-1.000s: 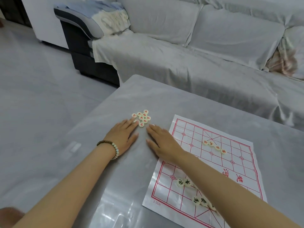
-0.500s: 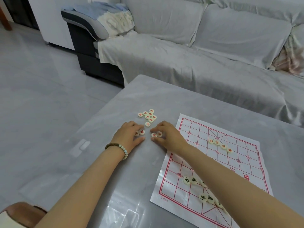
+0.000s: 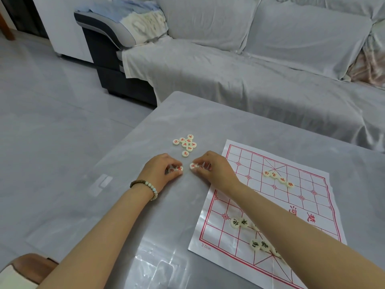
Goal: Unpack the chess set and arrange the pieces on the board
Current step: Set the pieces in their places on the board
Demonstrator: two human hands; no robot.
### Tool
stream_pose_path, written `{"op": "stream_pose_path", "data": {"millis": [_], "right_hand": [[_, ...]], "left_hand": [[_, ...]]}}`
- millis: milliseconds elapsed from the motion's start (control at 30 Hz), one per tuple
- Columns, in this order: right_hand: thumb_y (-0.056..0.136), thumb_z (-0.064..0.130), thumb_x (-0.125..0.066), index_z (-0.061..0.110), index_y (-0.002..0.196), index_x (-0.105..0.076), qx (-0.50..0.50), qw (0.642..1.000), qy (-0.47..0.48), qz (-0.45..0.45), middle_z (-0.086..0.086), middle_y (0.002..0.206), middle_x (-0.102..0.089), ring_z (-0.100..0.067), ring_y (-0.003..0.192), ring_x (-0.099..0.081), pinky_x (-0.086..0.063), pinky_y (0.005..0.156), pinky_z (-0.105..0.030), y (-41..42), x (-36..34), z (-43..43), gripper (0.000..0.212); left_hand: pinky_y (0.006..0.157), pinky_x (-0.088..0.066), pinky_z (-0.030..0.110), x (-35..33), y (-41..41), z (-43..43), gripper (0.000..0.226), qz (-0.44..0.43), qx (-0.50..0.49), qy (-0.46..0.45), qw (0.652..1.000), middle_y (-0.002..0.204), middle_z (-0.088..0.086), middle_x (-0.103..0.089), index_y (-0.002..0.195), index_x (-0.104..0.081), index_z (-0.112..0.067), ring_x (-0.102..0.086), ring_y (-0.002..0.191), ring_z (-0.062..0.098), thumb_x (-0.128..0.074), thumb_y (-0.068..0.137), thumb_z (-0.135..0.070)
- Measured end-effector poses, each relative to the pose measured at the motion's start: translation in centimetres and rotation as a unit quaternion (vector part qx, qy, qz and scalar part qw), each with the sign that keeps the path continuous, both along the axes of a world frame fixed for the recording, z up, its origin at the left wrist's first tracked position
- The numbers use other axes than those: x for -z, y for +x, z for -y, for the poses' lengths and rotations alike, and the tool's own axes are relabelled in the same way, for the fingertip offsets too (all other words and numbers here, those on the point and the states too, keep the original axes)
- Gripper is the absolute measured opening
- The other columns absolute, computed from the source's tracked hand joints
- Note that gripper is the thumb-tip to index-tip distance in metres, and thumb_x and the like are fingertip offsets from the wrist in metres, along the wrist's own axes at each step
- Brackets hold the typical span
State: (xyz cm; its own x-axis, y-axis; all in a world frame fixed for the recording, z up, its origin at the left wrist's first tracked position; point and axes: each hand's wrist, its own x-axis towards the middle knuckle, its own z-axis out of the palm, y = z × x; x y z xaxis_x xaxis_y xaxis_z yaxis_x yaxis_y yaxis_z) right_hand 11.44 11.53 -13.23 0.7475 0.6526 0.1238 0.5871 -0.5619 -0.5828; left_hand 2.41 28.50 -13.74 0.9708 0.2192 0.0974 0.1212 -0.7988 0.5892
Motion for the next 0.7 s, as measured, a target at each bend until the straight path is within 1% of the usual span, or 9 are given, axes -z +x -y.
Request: {"op": "stream_pose_path", "data": {"millis": [67, 133, 200, 333, 433, 500, 567, 633, 700], "right_hand": [[0.086, 0.026, -0.066, 0.019, 0.105, -0.07, 0.023, 0.999, 0.034, 0.006, 0.006, 0.091, -0.057, -0.002, 0.073, -0.049, -0.037, 0.066, -0.011, 0.1, -0.4, 1.2, 0.021], [0.085, 0.025, -0.067, 0.019, 0.102, -0.071, 0.046, 0.997, 0.064, 0.007, 0.005, 0.09, -0.059, 0.0, 0.071, -0.049, -0.039, 0.065, -0.01, 0.2, -0.8, 3.2, 0.019], [0.084, 0.025, -0.068, 0.019, 0.101, -0.07, 0.07, 0.995, 0.074, 0.005, 0.005, 0.088, -0.06, -0.001, 0.072, -0.05, -0.041, 0.065, -0.01, 0.6, -1.1, 6.2, 0.018], [0.084, 0.025, -0.068, 0.022, 0.102, -0.069, 0.137, 0.989, 0.045, 0.008, 0.007, 0.088, -0.061, -0.002, 0.074, -0.052, -0.04, 0.065, -0.012, 1.8, -1.3, 13.2, 0.018], [0.084, 0.025, -0.068, 0.022, 0.102, -0.069, 0.183, 0.982, 0.037, 0.008, 0.009, 0.088, -0.06, -0.003, 0.074, -0.053, -0.039, 0.064, -0.01, 2.5, -1.5, 18.0, 0.018], [0.084, 0.024, -0.068, 0.021, 0.102, -0.069, 0.205, 0.978, 0.031, 0.003, 0.011, 0.087, -0.059, -0.003, 0.074, -0.053, -0.038, 0.064, -0.011, 2.6, -1.3, 20.6, 0.019], [0.084, 0.024, -0.068, 0.022, 0.103, -0.069, 0.21, 0.978, 0.017, -0.004, 0.013, 0.087, -0.059, -0.002, 0.074, -0.052, -0.037, 0.064, -0.01, 2.5, -0.7, 22.5, 0.019], [0.083, 0.026, -0.068, 0.024, 0.103, -0.069, 0.204, 0.979, 0.007, -0.009, 0.012, 0.087, -0.059, -0.002, 0.074, -0.051, -0.036, 0.063, -0.008, 2.2, 0.0, 23.5, 0.02], [0.083, 0.028, -0.068, 0.025, 0.105, -0.069, 0.199, 0.98, 0.01, -0.011, 0.014, 0.086, -0.057, -0.002, 0.074, -0.05, -0.037, 0.065, -0.007, 1.9, 0.6, 23.8, 0.022]], "left_hand": [[0.076, -0.041, 0.018, -0.5, 0.2, 0.8, 0.023, 0.012, 0.004, -0.018, 1.0, 0.097, -0.003, -0.06, 0.106, -0.069, -0.02, -0.051, 0.078, 0.007, -0.065, 0.085, -0.03], [0.076, -0.042, 0.017, -1.2, 0.8, 2.1, 0.022, 0.032, 0.002, -0.044, 0.999, 0.097, -0.003, -0.061, 0.105, -0.069, -0.019, -0.051, 0.078, 0.006, -0.066, 0.084, -0.026], [0.073, -0.04, 0.013, -1.8, 1.9, 4.1, 0.022, 0.042, 0.006, -0.067, 0.997, 0.098, -0.006, -0.06, 0.107, -0.069, -0.019, -0.049, 0.077, 0.003, -0.066, 0.085, -0.024], [0.076, -0.042, 0.016, -2.6, 5.0, 9.4, 0.031, 0.033, 0.067, -0.085, 0.994, 0.104, -0.004, -0.062, 0.115, -0.065, -0.018, -0.05, 0.081, 0.005, -0.064, 0.086, -0.025], [0.076, -0.044, 0.016, -2.8, 7.1, 13.4, 0.032, 0.03, 0.11, -0.103, 0.988, 0.104, -0.003, -0.064, 0.116, -0.064, -0.018, -0.05, 0.078, 0.003, -0.066, 0.084, -0.024], [0.08, -0.047, 0.017, -2.6, 8.1, 15.7, 0.032, 0.019, 0.134, -0.105, 0.985, 0.103, -0.005, -0.065, 0.115, -0.065, -0.019, -0.052, 0.08, 0.002, -0.067, 0.084, -0.023], [0.08, -0.047, 0.016, -2.2, 8.6, 17.7, 0.03, 0.007, 0.152, -0.105, 0.983, 0.101, -0.006, -0.065, 0.114, -0.065, -0.02, -0.052, 0.081, 0.002, -0.067, 0.084, -0.022], [0.075, -0.043, 0.01, -1.6, 8.8, 19.0, 0.029, -0.009, 0.165, -0.098, 0.981, 0.101, -0.007, -0.064, 0.113, -0.065, -0.021, -0.051, 0.081, 0.001, -0.067, 0.084, -0.022], [0.078, -0.043, 0.011, -1.1, 8.9, 19.7, 0.029, -0.023, 0.174, -0.074, 0.982, 0.105, -0.005, -0.064, 0.113, -0.065, -0.022, -0.051, 0.084, 0.003, -0.067, 0.084, -0.025]]}}
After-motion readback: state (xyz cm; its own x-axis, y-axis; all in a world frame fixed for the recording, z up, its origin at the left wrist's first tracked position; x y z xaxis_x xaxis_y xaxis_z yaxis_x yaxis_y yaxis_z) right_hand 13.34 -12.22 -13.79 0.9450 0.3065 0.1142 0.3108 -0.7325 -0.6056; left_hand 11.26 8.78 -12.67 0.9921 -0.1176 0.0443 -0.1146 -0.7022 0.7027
